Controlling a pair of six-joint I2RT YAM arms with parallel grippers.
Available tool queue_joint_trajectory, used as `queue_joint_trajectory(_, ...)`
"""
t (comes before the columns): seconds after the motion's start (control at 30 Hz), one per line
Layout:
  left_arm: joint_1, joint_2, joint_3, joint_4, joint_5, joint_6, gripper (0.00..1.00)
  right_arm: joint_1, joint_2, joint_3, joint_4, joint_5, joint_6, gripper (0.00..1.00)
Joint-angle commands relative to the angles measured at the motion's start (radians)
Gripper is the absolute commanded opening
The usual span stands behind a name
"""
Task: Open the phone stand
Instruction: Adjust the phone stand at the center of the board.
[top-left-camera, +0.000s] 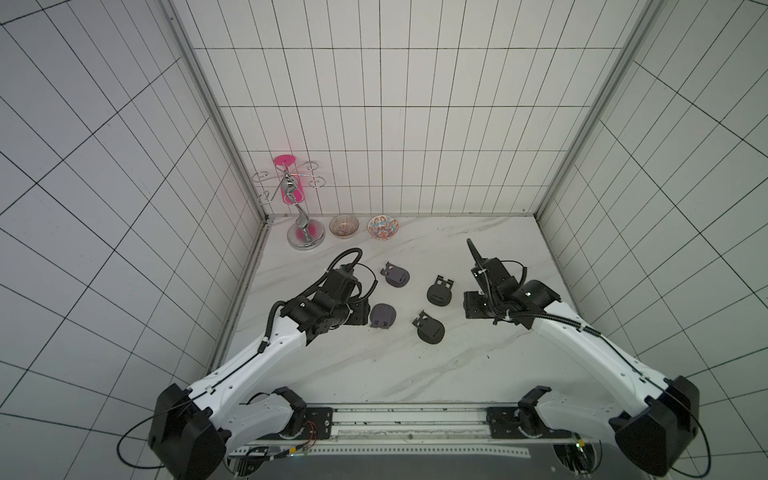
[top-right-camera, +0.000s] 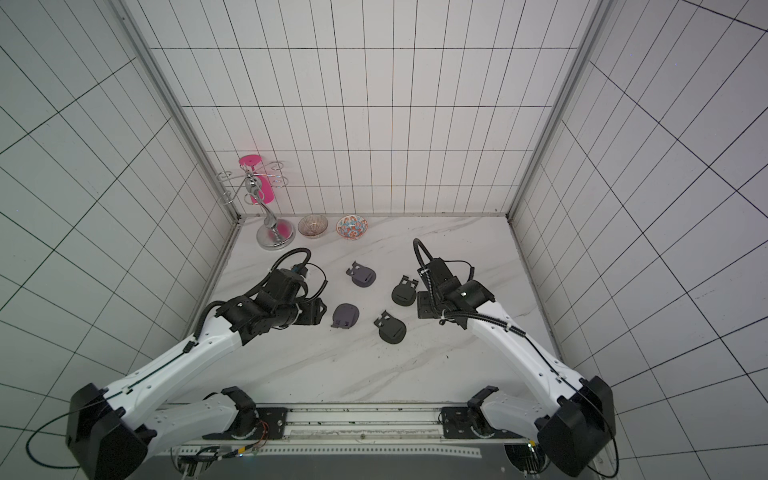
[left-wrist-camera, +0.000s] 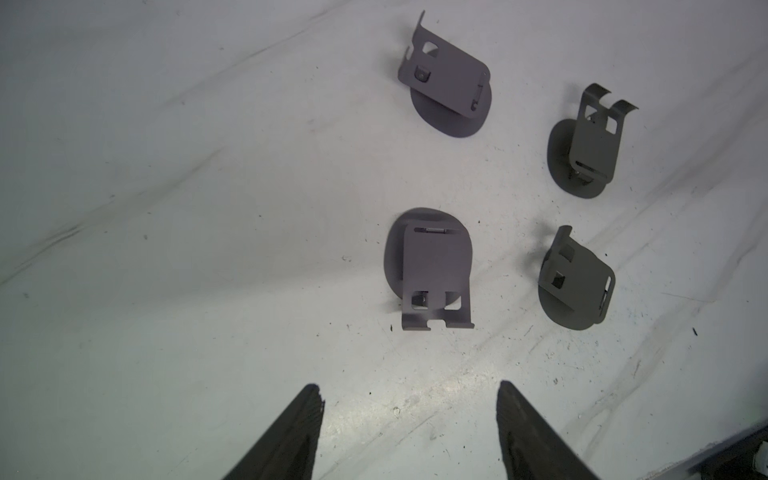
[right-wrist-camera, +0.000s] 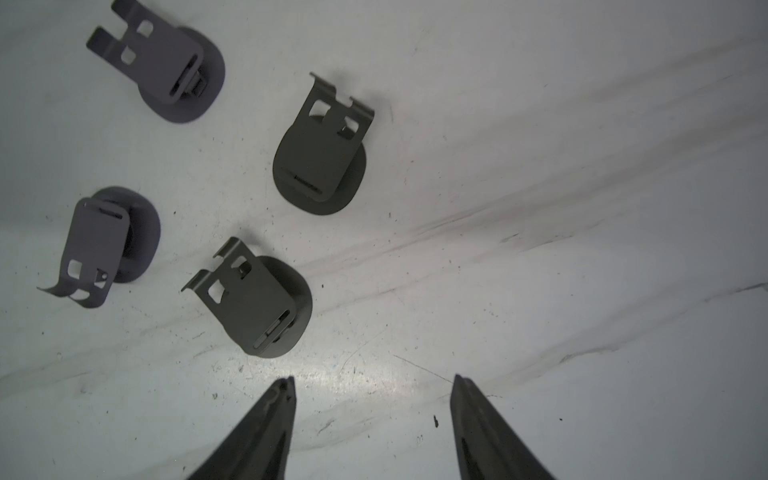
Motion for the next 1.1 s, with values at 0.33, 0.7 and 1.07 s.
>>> queue_joint_trajectory(0.33,-0.007,-0.072,-0.137,0.200,0.264,-0.137,0.69,0.035,0.215,-0.041,0.231,-0.337,-0.133,0.72)
queue_joint_trajectory(0.7,-0.052,-0.119,-0.210,0.286,0.277,-0.227,0.68,0.006,0.424,0.042,0.320,-0.351,-0.221,0.72)
queue_joint_trajectory(1.07,-0.050,-0.075,-0.144,0.234,0.279,-0.190,0.68,-0.039,0.548,0.102,0.393,-0.444,-0.258,0.72)
